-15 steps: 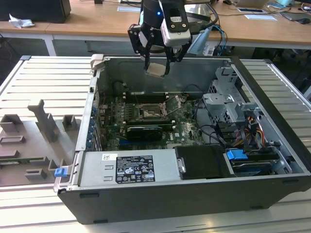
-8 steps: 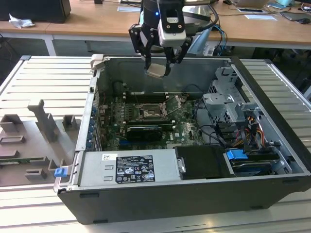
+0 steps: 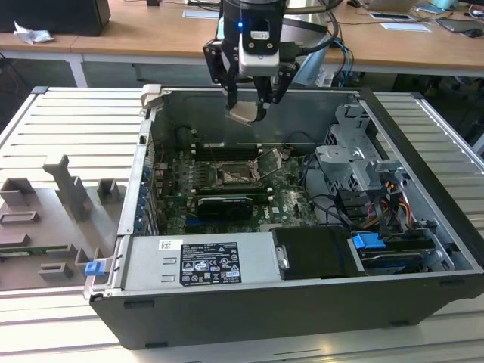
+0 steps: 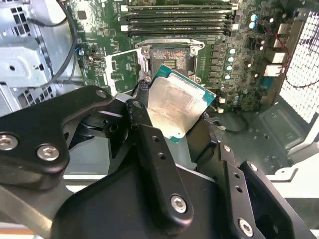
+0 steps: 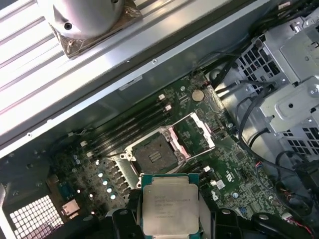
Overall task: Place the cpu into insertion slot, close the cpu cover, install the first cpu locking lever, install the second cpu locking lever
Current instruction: 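Place the cpu into insertion slot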
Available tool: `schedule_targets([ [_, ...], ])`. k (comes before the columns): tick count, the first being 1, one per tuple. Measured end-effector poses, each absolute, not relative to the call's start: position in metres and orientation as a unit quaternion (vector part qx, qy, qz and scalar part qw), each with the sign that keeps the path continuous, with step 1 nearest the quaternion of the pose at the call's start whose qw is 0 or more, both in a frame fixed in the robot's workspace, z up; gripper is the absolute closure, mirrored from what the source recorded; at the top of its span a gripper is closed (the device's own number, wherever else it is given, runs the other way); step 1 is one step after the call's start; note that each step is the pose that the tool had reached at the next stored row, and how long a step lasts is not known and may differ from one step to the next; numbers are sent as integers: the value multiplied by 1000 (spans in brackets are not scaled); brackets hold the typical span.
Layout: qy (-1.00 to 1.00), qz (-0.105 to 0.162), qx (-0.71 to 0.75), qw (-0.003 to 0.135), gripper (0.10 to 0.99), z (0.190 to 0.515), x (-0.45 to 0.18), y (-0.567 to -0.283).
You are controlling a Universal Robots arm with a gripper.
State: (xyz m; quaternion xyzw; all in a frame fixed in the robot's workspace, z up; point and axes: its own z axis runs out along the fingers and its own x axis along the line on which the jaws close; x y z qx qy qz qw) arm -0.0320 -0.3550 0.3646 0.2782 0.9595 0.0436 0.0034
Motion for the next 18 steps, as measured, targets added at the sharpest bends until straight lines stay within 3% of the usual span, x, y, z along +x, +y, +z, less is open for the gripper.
schedule_targets([
  [18,930,42,366,4,541,338,-33,-355],
])
